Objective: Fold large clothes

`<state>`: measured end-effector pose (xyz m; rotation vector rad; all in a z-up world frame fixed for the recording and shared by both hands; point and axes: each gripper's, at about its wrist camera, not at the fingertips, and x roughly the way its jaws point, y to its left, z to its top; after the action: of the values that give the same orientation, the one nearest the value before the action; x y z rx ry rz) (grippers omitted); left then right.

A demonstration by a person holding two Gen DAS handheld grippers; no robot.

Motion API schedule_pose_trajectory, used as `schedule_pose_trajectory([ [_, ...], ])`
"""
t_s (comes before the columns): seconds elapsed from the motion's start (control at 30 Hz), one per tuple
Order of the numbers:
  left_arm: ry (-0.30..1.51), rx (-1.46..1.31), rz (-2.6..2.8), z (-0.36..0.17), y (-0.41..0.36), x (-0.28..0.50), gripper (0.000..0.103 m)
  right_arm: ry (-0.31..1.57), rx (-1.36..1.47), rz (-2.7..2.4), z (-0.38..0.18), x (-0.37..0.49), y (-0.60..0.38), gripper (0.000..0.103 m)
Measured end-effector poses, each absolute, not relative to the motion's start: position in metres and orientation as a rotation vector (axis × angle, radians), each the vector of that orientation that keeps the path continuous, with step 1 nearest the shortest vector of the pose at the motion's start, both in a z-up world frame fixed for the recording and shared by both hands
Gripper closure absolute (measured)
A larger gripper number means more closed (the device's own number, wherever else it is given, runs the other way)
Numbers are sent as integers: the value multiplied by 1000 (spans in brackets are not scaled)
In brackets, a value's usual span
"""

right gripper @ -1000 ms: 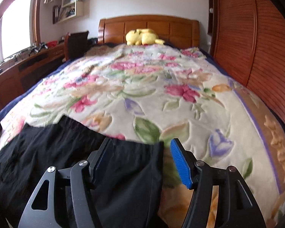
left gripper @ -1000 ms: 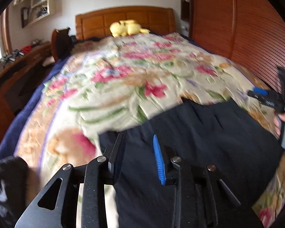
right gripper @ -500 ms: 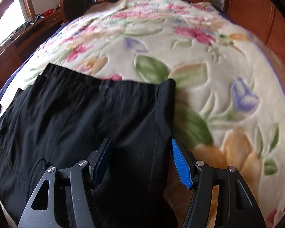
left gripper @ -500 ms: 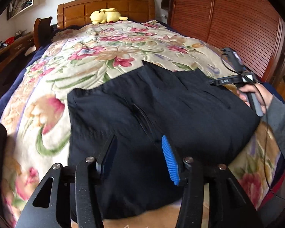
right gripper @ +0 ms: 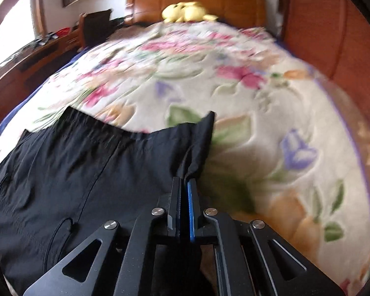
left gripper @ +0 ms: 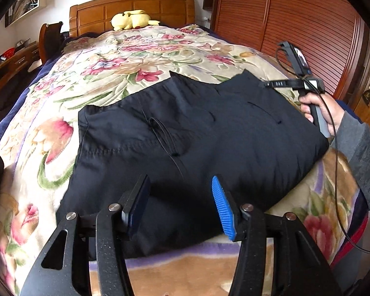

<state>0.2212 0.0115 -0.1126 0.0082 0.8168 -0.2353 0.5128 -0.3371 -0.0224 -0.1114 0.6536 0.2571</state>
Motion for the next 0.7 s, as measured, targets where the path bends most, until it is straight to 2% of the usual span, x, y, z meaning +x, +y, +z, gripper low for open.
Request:
schedule_pose_trajectory([
  [0.07, 817, 3, -238, -116, 9, 219, 50, 652, -118, 260, -17, 508, -337, 96],
  [0.23, 813, -11, -227, -121, 9, 215, 50, 651, -183, 246, -5, 488, -330, 57],
  [0.27, 812, -13, -226, -121, 9, 214, 50, 642, -187, 248, -2, 481, -330, 54],
  [0.43, 808, -18, -221, -122, 11, 210, 50, 609, -213, 332, 3, 427, -319, 53],
  [0.7, 817, -15, -204, -132, 13, 207, 50, 606, -318, 489, -30, 335, -286, 53],
])
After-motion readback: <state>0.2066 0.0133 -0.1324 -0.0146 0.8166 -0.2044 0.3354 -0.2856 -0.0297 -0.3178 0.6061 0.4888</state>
